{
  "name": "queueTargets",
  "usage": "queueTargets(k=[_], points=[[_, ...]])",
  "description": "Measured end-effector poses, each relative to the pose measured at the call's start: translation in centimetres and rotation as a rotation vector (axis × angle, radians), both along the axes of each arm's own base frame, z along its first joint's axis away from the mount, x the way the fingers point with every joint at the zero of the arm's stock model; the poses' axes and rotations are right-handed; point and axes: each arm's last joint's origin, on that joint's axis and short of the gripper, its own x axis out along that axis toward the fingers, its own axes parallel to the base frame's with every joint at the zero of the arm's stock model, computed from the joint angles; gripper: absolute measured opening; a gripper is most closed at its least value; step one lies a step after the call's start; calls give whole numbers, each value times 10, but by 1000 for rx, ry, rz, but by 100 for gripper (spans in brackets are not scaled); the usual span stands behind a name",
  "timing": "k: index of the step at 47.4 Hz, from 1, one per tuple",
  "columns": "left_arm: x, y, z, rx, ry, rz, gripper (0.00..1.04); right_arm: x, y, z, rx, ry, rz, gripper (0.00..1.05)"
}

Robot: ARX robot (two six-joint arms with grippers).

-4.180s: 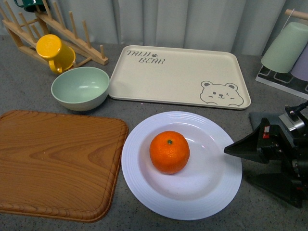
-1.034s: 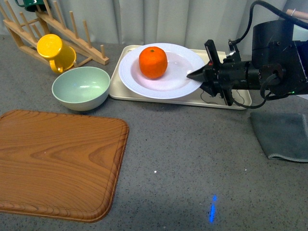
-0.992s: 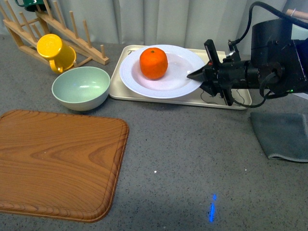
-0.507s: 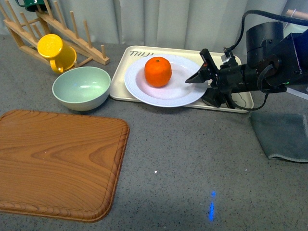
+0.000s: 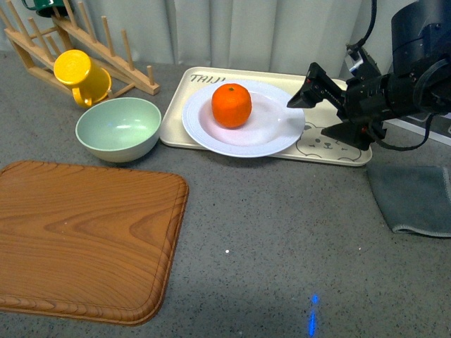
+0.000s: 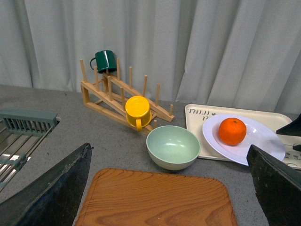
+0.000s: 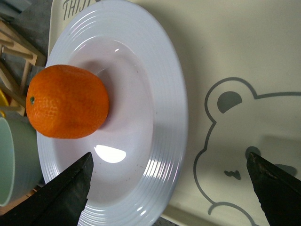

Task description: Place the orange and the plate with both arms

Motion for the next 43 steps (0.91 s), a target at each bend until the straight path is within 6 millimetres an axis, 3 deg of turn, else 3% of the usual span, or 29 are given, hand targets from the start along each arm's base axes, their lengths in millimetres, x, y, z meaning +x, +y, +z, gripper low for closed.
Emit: queueTargets(k=[14, 24, 36, 43], points=[[0, 0, 0, 0, 0, 0, 98, -53, -10, 43, -421, -311, 60, 96], [0, 0, 0, 0, 0, 0, 98, -127, -46, 72, -708, -481, -87, 96], [0, 0, 0, 0, 0, 0, 98, -200, -77, 81, -884, -521, -190, 96], [0, 0, 0, 0, 0, 0, 98, -232, -85, 82, -902, -513, -201, 96]])
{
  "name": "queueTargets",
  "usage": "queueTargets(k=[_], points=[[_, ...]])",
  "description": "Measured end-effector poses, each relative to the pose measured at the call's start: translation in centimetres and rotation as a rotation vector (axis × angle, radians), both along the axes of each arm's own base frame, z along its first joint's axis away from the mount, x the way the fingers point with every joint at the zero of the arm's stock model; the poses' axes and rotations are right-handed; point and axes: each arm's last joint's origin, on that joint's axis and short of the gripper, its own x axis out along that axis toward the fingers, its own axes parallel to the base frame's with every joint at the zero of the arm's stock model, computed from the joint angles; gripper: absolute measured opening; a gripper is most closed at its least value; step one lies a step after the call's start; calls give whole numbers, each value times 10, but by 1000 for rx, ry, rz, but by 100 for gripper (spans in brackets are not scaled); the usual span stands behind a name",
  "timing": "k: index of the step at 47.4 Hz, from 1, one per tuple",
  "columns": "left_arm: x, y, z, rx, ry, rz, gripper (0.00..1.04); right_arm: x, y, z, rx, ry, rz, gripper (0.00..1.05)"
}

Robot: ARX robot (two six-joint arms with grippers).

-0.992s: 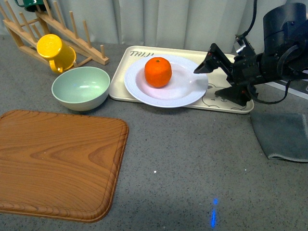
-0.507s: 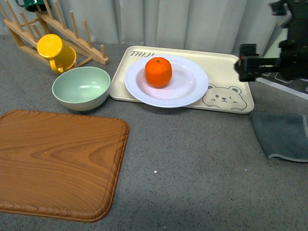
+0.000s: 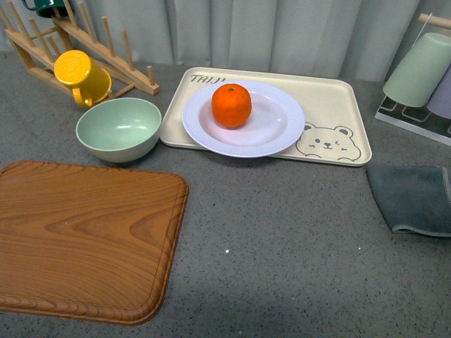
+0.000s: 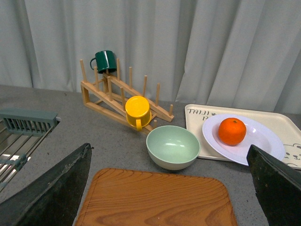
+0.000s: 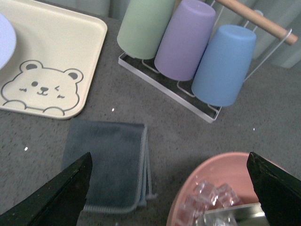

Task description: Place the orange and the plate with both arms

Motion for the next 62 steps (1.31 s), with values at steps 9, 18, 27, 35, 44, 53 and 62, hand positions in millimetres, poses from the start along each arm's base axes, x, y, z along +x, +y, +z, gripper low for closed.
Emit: queueTargets(k=[9, 18, 27, 35, 44, 53, 62], points=[[0, 0, 0, 0, 0, 0, 98, -48, -1, 7, 30, -12, 9, 96], [0, 0, 0, 0, 0, 0, 98, -54, 0, 16, 28, -64, 17, 96], [0, 0, 0, 0, 0, 0, 98, -60, 2, 6, 162, -250, 81, 79], [0, 0, 0, 0, -1, 0, 98, -76, 8, 23, 219, -431, 90, 44], [0, 0, 0, 0, -1, 0, 98, -86, 20, 28, 232, -407, 95, 17], [0, 0, 0, 0, -1, 0, 98, -100, 20, 37, 236, -432, 93, 1], [0, 0, 0, 0, -1, 0, 98, -108, 20, 40, 235, -444, 94, 1]])
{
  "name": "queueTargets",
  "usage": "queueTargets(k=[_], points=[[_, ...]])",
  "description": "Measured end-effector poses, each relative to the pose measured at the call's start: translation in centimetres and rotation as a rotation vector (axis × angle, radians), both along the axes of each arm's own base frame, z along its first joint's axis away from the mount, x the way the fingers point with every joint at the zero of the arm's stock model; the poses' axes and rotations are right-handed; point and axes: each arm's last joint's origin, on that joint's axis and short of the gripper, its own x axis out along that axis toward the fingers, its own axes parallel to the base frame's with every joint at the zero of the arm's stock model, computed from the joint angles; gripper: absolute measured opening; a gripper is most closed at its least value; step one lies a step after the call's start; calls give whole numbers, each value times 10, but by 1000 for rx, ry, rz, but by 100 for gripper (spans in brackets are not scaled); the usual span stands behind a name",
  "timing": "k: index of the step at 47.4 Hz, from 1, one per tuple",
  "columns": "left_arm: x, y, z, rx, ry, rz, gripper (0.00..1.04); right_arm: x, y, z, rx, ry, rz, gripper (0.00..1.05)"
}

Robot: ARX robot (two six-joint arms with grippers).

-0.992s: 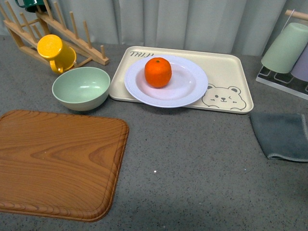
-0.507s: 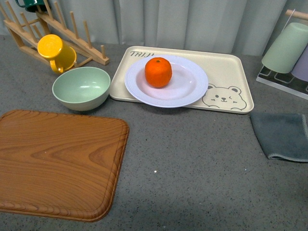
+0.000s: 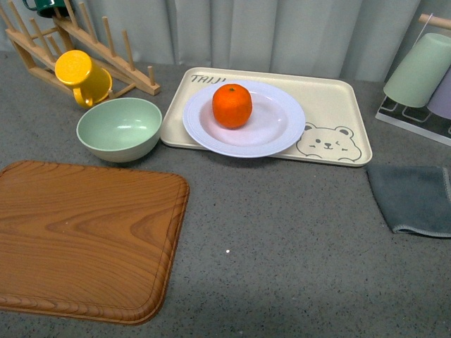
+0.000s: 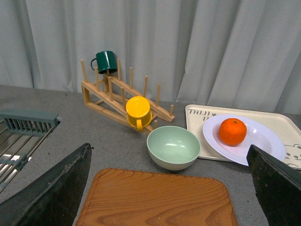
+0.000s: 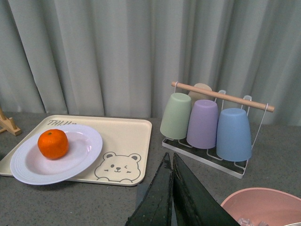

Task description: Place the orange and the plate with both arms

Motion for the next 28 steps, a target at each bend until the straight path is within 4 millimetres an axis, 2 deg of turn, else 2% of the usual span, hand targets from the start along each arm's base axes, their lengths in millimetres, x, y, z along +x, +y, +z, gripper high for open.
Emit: queueTargets(k=[28], points=[[0, 0, 0, 0, 0, 0, 98, -16, 0, 2, 0, -8, 0, 1]])
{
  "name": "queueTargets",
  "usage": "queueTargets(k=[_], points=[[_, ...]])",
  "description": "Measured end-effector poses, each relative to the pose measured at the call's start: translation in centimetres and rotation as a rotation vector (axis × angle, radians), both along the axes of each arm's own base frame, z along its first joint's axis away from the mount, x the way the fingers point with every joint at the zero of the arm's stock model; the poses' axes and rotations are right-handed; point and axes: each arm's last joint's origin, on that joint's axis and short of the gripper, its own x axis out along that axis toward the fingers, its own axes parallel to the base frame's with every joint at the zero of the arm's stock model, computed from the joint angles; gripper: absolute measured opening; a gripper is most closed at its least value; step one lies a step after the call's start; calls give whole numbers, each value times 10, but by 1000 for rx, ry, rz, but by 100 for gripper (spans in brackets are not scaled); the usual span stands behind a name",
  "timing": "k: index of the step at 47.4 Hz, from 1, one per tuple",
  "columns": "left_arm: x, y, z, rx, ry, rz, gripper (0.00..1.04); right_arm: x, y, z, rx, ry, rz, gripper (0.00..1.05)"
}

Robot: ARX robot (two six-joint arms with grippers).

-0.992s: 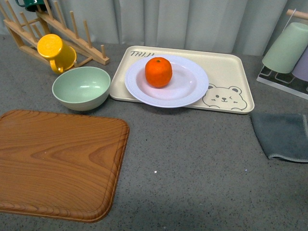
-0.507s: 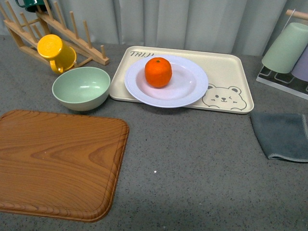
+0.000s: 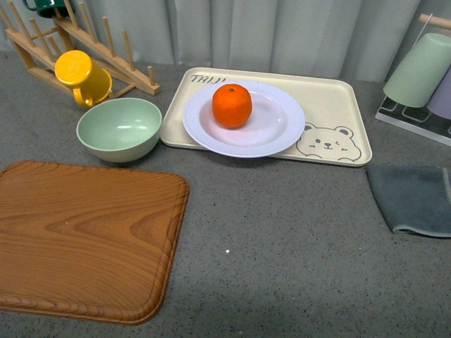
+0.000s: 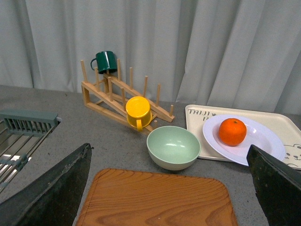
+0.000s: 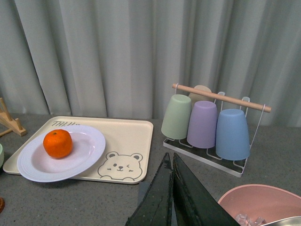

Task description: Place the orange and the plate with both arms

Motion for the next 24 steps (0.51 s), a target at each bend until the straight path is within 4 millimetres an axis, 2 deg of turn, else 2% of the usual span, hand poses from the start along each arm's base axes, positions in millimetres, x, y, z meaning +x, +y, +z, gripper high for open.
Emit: queueTargets(k=[14, 24], points=[[0, 0, 0, 0, 0, 0, 98, -4, 0, 0, 0, 0, 0, 1], [0, 0, 0, 0, 0, 0, 98, -15, 0, -3, 0, 3, 1, 1]])
